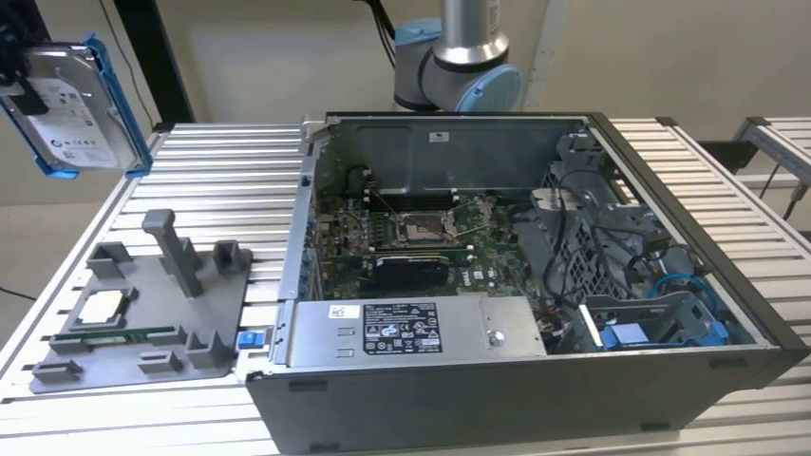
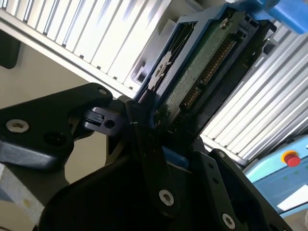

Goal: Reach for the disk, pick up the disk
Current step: 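Pick up the disk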

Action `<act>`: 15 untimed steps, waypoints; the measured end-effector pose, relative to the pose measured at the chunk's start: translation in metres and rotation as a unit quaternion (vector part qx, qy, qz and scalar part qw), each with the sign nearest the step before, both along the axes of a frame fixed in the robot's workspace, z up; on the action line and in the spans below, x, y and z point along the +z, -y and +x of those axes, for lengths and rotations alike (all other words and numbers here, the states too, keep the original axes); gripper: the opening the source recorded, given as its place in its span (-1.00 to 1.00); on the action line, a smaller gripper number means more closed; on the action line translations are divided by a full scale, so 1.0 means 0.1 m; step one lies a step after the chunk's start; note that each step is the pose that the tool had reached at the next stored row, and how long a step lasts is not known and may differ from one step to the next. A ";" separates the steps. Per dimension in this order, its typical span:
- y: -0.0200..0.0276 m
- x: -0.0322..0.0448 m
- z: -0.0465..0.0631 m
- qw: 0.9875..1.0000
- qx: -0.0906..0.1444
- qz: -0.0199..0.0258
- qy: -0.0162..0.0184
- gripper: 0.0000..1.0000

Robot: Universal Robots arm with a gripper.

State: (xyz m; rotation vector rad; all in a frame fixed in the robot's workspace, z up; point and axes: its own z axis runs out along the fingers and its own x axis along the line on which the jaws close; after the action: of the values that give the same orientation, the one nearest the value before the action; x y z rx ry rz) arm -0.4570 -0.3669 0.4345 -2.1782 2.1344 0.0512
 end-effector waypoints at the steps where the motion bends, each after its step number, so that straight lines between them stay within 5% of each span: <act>1: 0.000 0.000 0.00 1.000 0.000 0.000 0.000 -1.00; 15: 0.000 0.135 0.00 1.000 0.000 0.000 0.000 -1.00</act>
State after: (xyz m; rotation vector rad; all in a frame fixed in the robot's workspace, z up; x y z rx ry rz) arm -0.4570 -0.3669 0.4481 -2.1782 2.1345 0.0513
